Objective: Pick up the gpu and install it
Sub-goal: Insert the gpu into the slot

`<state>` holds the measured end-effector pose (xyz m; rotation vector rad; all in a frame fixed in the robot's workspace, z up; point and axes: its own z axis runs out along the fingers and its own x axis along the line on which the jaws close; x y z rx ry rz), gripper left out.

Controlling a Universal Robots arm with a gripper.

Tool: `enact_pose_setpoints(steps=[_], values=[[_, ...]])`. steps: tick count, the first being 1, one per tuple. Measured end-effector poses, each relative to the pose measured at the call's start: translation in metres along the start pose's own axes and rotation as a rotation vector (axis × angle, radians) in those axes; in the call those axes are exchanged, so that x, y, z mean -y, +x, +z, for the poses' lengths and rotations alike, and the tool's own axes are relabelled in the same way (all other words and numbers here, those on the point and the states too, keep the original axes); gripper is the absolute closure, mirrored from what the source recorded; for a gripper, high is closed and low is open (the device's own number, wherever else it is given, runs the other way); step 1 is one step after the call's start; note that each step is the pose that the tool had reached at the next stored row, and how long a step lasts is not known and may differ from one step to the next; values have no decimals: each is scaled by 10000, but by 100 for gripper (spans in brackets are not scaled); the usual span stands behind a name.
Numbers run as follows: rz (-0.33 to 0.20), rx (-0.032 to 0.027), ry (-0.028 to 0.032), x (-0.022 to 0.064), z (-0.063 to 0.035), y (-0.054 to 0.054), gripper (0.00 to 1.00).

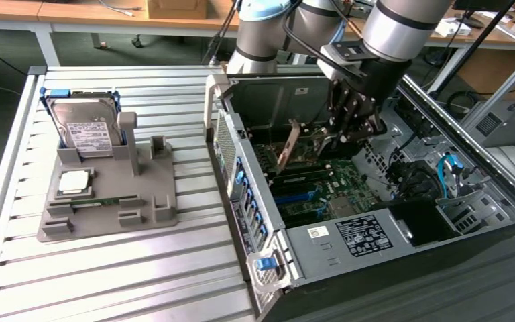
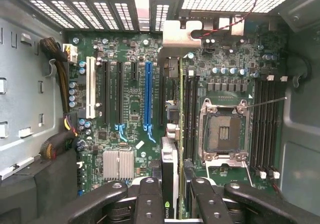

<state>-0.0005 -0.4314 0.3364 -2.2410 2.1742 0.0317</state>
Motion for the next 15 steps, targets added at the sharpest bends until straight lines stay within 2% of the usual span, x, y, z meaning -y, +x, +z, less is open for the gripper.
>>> enact_pose_setpoints(steps=[3, 10, 15], values=[[1, -2, -1, -9, 0, 11, 73], [1, 107, 3, -17, 12, 79, 73], [1, 134, 4, -18, 15, 111, 73]])
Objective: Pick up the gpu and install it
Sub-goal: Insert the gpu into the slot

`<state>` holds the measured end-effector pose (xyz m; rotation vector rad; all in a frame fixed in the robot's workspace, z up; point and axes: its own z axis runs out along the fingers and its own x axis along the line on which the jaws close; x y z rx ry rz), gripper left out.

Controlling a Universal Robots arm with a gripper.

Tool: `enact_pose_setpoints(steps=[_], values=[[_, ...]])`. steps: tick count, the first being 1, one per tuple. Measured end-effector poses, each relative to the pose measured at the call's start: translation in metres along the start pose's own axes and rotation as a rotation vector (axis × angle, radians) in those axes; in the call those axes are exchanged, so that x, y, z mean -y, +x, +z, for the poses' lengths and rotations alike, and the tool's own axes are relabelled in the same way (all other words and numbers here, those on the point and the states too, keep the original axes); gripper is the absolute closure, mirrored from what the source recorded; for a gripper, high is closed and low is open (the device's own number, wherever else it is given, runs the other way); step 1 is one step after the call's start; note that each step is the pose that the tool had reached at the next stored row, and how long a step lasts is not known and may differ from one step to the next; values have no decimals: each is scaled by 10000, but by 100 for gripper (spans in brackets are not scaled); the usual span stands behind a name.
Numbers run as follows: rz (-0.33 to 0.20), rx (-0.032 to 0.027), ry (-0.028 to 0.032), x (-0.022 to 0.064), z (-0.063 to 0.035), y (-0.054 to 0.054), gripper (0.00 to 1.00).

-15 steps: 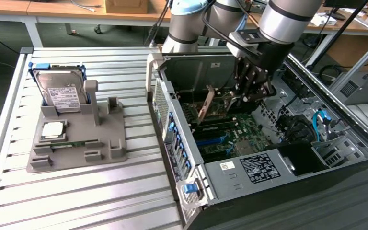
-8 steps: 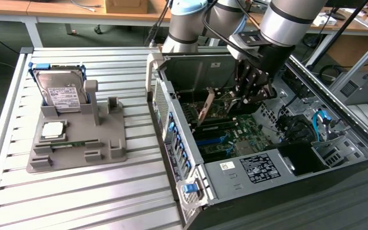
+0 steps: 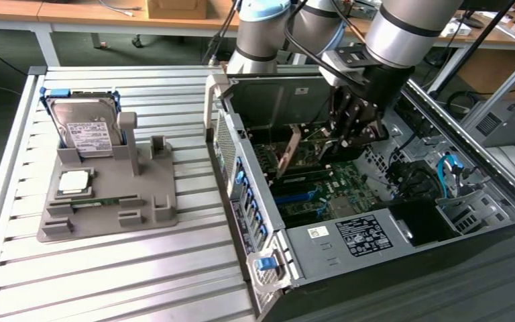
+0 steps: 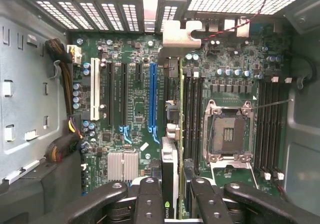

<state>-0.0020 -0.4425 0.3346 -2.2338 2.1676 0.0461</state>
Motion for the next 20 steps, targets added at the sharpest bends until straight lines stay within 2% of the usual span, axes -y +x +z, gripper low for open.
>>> enact_pose_setpoints(steps=[20], values=[[0, 85, 3, -3, 8, 108, 73]])
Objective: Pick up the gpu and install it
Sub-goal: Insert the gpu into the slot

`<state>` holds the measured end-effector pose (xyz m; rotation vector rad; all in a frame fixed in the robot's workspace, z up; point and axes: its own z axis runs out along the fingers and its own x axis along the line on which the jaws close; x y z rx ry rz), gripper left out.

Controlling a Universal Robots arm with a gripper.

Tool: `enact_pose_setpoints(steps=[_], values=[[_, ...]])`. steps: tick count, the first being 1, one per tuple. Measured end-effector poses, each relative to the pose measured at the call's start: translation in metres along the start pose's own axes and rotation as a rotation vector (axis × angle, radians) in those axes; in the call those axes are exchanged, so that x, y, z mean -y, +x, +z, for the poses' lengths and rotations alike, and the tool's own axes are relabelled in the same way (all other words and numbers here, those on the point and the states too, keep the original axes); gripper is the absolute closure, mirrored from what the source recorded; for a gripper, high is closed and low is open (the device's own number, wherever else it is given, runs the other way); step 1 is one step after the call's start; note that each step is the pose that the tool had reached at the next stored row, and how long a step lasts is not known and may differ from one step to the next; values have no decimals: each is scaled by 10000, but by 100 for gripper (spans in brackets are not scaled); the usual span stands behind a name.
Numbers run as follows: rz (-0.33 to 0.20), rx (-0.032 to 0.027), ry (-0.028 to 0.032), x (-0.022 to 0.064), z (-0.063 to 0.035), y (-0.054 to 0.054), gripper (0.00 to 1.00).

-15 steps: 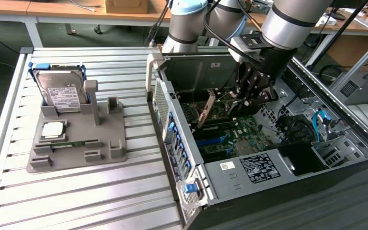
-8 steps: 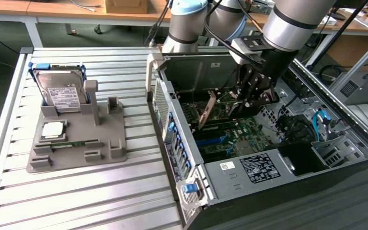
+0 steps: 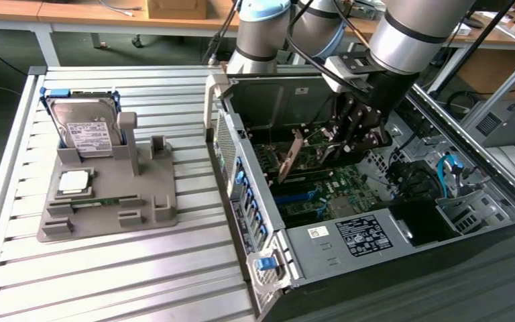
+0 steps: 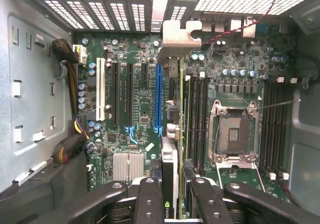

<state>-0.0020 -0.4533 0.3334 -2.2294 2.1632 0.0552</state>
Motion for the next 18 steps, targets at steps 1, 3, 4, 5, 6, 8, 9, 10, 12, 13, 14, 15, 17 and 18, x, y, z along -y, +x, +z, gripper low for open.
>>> enact_pose_setpoints(steps=[1, 3, 4, 5, 6, 8, 9, 10, 12, 13, 14, 15, 17, 18], values=[[0, 5, 0, 0, 0, 6, 73], [0, 13, 0, -1, 1, 17, 73], [0, 18, 0, -1, 1, 22, 73], [0, 21, 0, -1, 2, 26, 73], [0, 25, 1, -1, 2, 30, 73], [0, 34, 1, -1, 3, 41, 73], [0, 38, 1, -2, 4, 46, 73], [0, 41, 1, -2, 3, 50, 73], [0, 51, 1, -2, 4, 60, 73], [0, 54, 1, -2, 5, 64, 73], [0, 58, 1, -2, 5, 69, 73], [0, 62, 2, -2, 6, 73, 73], [0, 69, 2, -2, 6, 82, 73], [0, 74, 2, -3, 6, 88, 73]])
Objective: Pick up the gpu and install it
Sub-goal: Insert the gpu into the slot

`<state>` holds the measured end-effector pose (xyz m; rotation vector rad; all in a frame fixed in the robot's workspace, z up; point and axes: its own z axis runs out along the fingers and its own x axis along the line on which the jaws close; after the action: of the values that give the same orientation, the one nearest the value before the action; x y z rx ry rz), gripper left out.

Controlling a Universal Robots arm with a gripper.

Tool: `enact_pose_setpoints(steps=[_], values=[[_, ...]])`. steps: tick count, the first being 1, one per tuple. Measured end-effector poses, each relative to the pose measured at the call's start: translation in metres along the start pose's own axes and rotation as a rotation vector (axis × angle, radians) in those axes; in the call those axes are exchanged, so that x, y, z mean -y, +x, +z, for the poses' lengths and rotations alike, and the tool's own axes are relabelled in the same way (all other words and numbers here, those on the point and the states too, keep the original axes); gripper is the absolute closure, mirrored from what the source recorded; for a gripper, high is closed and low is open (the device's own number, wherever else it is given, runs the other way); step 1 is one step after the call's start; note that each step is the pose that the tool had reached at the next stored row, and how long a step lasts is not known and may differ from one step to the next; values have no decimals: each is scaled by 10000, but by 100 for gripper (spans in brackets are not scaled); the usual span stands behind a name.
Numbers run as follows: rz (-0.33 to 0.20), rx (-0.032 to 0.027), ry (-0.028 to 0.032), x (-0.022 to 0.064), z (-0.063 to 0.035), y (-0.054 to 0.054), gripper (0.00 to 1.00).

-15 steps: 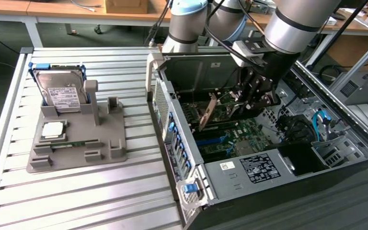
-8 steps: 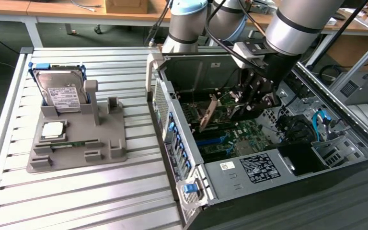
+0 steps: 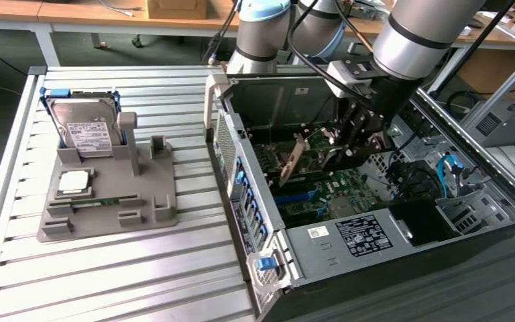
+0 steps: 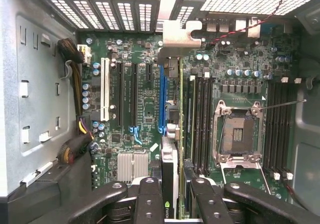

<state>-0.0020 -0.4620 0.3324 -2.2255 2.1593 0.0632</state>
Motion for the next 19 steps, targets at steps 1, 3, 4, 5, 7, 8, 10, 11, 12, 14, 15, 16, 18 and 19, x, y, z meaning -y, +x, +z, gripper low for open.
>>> enact_pose_setpoints(steps=[1, 3, 4, 5, 7, 8, 10, 11, 12, 14, 15, 16, 18, 19], values=[[1, 4, 0, 0, 0, 4, 73], [0, 11, 1, -1, 1, 14, 73], [1, 15, 1, -1, 1, 19, 73], [0, 18, 0, -1, 1, 23, 73], [1, 25, 1, -1, 2, 33, 73], [1, 28, 1, -1, 2, 39, 73], [0, 33, 1, -2, 3, 49, 73], [0, 39, 1, -2, 4, 59, 73], [1, 42, 1, -2, 4, 66, 73], [0, 50, 2, -3, 4, 87, 73], [1, 53, 2, -3, 5, 95, 73], [1, 55, 2, -3, 5, 100, 73], [0, 58, 2, -3, 5, 110, 73], [0, 60, 2, -4, 5, 114, 73]])
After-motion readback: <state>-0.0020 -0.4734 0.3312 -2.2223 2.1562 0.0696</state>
